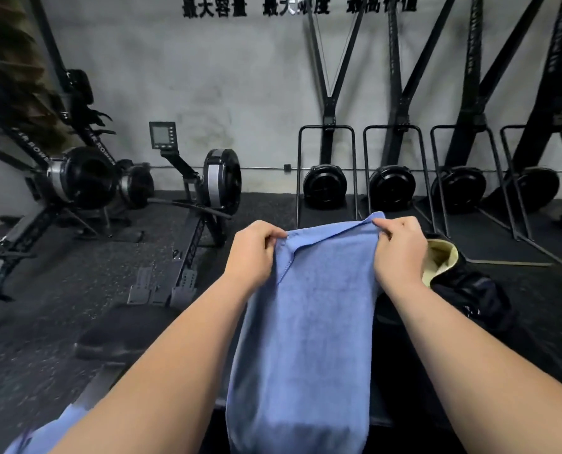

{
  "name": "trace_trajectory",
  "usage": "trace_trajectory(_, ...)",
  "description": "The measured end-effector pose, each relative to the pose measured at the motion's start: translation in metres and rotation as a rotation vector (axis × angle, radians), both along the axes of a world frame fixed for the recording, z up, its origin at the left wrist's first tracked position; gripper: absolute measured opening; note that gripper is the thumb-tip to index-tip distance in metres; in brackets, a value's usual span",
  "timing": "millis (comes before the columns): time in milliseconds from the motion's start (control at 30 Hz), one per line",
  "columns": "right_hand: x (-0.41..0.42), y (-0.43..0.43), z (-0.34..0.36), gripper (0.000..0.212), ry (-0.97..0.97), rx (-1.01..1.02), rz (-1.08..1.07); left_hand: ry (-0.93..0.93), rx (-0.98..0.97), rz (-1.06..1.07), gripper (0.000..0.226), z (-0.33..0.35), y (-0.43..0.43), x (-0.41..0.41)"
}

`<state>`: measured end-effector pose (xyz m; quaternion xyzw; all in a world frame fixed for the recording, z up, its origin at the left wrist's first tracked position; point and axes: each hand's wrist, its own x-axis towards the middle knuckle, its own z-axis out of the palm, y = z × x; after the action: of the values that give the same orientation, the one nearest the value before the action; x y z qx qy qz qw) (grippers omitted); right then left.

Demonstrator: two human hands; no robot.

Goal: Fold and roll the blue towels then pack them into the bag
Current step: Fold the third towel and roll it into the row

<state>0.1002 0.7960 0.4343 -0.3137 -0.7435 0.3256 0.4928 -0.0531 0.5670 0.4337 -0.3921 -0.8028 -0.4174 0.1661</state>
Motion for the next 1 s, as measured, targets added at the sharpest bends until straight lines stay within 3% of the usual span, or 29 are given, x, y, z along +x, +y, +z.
trace_trajectory(67,-0.012,0.013,-0.008,0.028,-0.116,0.077,-0.008,0.062,-0.188,-0.059,0.028,-0.011,0.021,-0.015)
trace_trajectory(167,-0.02,0.02,-0.062,0.031,-0.747,0.15,0.076,-0.02,-0.642,-0.069,0.049,-0.072,0.034,-0.018)
trace_trajectory(233,-0.011,0.008,-0.114,0.049,-1.1,0.106,0.178,-0.13,-0.781,-0.105,0.054,-0.125,0.024,-0.006)
trace_trajectory(300,-0.004,-0.013,-0.162,0.06,-1.227,0.136,0.281,-0.172,-0.825,-0.126,0.048,-0.172,0.011,0.006)
trace_trajectory(433,-0.001,-0.039,-0.211,0.072,-1.199,0.159,0.285,-0.1,-0.692,-0.048,0.05,-0.207,0.002,0.01)
trace_trajectory(533,-0.005,-0.028,-0.219,0.075,-1.173,0.192,0.293,-0.082,-0.557,0.015,0.007,-0.205,0.003,0.004)
trace_trajectory(733,-0.008,0.007,-0.22,0.085,-1.153,0.333,0.344,0.023,-0.436,0.241,0.013,-0.194,0.009,-0.023)
trace_trajectory(800,-0.011,0.012,-0.222,0.096,-1.143,0.352,0.343,-0.042,-0.413,0.342,0.015,-0.183,0.017,-0.03)
trace_trajectory(933,-0.02,0.02,-0.222,0.096,-1.121,0.346,0.345,-0.355,-0.254,0.371,0.021,-0.169,0.038,-0.048)
trace_trajectory(1000,-0.025,0.024,-0.222,0.095,-1.106,0.337,0.337,-0.345,-0.285,0.283,0.038,-0.175,0.046,-0.049)
